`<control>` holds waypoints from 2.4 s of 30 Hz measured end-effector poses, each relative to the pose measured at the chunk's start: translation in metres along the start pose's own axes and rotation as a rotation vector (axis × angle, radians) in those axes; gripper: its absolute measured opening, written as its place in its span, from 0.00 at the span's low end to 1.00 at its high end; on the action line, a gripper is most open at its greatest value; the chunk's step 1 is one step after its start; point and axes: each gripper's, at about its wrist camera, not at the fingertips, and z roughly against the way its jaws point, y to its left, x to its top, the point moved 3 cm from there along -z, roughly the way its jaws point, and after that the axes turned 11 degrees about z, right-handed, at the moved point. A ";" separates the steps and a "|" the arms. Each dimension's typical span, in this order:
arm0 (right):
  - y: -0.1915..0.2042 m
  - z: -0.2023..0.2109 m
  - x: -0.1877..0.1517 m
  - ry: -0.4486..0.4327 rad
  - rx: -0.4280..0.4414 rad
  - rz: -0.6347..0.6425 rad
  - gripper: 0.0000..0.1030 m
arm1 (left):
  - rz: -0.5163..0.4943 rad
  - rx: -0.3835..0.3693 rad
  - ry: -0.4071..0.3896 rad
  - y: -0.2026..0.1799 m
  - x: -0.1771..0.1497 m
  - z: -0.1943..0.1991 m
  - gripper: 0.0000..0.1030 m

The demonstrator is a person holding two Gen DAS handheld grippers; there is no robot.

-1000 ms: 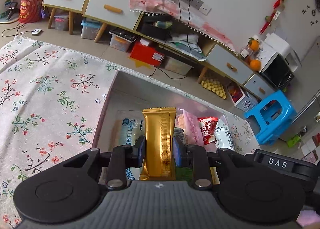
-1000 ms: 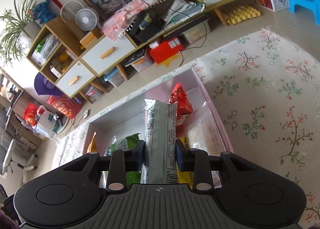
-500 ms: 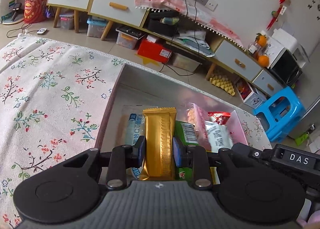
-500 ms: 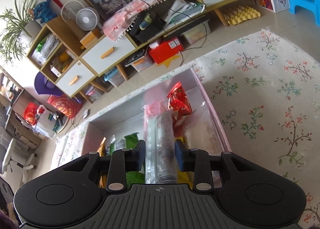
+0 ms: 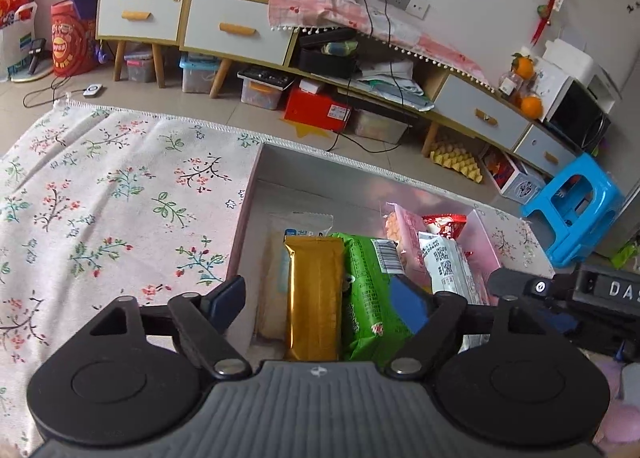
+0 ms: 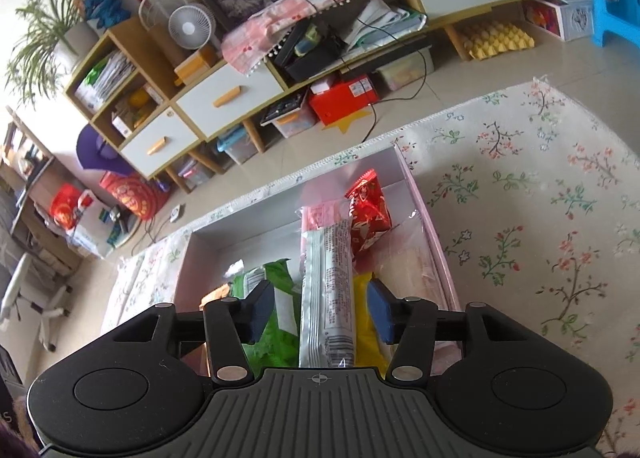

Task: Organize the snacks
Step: 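Carry the gold and silver bars into the pink box and open both grippers, then move both open grippers back toward the snacks beside the box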

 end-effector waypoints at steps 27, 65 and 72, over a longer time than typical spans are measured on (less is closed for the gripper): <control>-0.005 0.069 -0.045 0.117 -0.176 0.309 0.82 | -0.346 0.105 0.048 0.010 -0.042 0.050 0.99; 0.053 0.037 -0.113 0.055 0.140 0.816 0.82 | -0.451 -0.036 0.104 0.020 -0.075 0.022 0.44; 0.056 0.017 -0.109 0.082 0.131 0.810 0.82 | -0.442 0.004 0.107 0.028 -0.073 0.029 0.43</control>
